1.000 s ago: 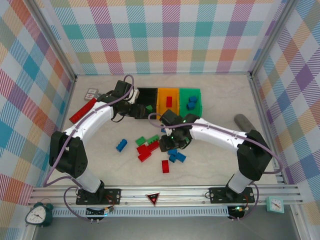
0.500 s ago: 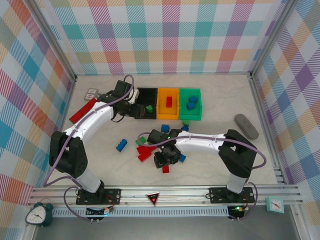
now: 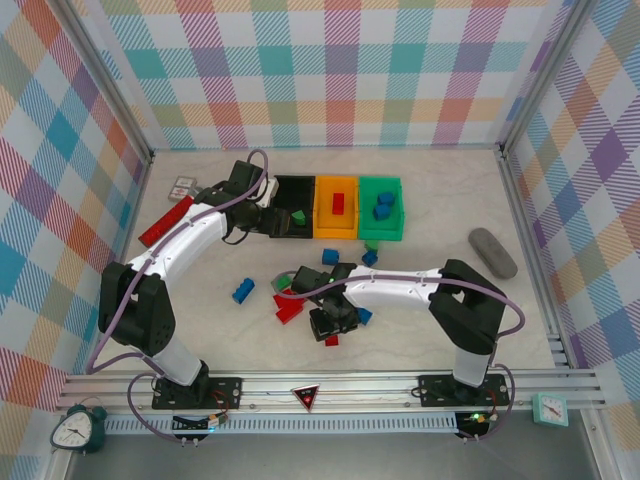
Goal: Sort the legos into containers by color
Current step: Pick up the lego from the bottom-center of the table.
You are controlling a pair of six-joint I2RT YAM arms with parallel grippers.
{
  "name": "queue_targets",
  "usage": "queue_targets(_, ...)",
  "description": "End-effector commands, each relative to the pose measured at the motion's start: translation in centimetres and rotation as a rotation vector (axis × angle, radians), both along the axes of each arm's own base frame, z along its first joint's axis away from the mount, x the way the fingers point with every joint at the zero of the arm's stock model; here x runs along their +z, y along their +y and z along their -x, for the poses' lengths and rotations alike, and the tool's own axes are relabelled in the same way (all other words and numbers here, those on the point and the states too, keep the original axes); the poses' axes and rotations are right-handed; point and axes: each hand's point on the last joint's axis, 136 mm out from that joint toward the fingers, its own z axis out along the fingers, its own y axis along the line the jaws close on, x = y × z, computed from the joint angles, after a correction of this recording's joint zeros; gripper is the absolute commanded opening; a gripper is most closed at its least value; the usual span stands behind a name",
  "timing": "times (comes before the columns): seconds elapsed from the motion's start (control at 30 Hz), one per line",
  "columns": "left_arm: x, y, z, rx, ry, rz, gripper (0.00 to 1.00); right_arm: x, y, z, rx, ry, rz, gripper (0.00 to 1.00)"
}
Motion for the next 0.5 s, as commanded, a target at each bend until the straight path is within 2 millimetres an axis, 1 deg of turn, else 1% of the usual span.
queue_targets(0.0,1.0,-0.4,0.1,-0.021,-0.029,0.008,0.65,-0.9,1.1,0.1,0.003,0.026,0.012,0.51)
queue_targets(0.07,1.0,-0.6,0.1,-0.023,-0.03,0.017,0.65,-1.1,1.8,0.0,0.017,0.03,0.009,0.5)
queue_targets(0.13,0.9,-0.6,0.1,-0.024,-0.025,0.018,0.65,-1.3,2.4,0.0,0.031,0.041,0.005,0.41)
queue_targets(0.23,0.6,-0.7,0.0,-0.026,-0.015,0.02,0.65,-1.2,2.8,-0.1,0.041,0.035,0.0,0.32)
queue_targets(0.37,0.7,-0.7,0.0,-0.024,-0.02,0.018,0.65,-0.6,2.8,-0.3,0.045,0.017,-0.009,0.28)
queue_targets(0.47,0.8,-0.6,0.0,-0.022,-0.021,0.015,0.65,0.4,3.6,-0.8,0.073,-0.008,-0.049,0.28)
